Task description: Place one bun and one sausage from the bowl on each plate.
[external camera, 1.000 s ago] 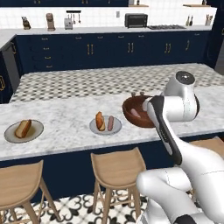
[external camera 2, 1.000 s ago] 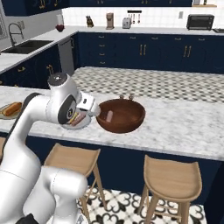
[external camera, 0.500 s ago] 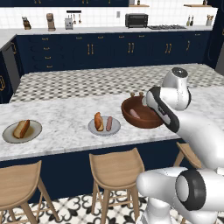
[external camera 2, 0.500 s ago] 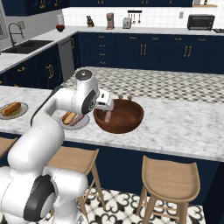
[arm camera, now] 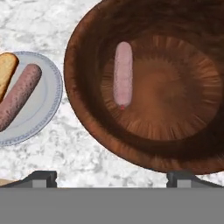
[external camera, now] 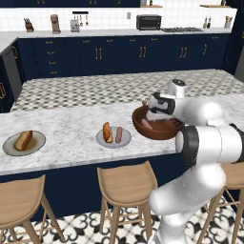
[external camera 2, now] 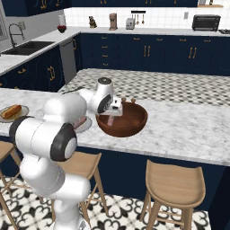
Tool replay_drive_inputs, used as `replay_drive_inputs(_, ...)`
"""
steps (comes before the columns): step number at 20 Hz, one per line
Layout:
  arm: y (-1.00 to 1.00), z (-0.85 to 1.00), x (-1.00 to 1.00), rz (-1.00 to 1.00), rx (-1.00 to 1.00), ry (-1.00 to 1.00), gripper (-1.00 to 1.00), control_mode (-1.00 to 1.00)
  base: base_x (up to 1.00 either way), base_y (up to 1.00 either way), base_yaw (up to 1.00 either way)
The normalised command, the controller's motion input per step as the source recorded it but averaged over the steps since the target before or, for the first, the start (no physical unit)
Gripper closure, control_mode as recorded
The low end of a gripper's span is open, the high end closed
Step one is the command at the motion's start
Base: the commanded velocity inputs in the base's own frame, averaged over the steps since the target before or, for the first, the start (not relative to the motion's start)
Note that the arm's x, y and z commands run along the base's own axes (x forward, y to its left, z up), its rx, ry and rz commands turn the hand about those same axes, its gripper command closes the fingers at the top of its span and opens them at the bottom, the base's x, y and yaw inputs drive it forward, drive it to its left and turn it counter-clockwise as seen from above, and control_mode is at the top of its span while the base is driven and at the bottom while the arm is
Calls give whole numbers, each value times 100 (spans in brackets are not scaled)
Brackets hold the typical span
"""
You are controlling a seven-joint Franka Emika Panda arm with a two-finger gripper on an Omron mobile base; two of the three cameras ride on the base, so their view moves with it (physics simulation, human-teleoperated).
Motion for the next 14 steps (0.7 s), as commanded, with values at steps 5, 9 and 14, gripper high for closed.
replay_drive_inputs(5,-5,-51,94,11,6,12,-100,-100,0,0,0)
replay_drive_inputs(9,-1,-63,56,2,10,15,-100,-100,0,0,0)
replay_drive_inputs(14,0,-58,53,0,7,15,-100,-100,0,0,0)
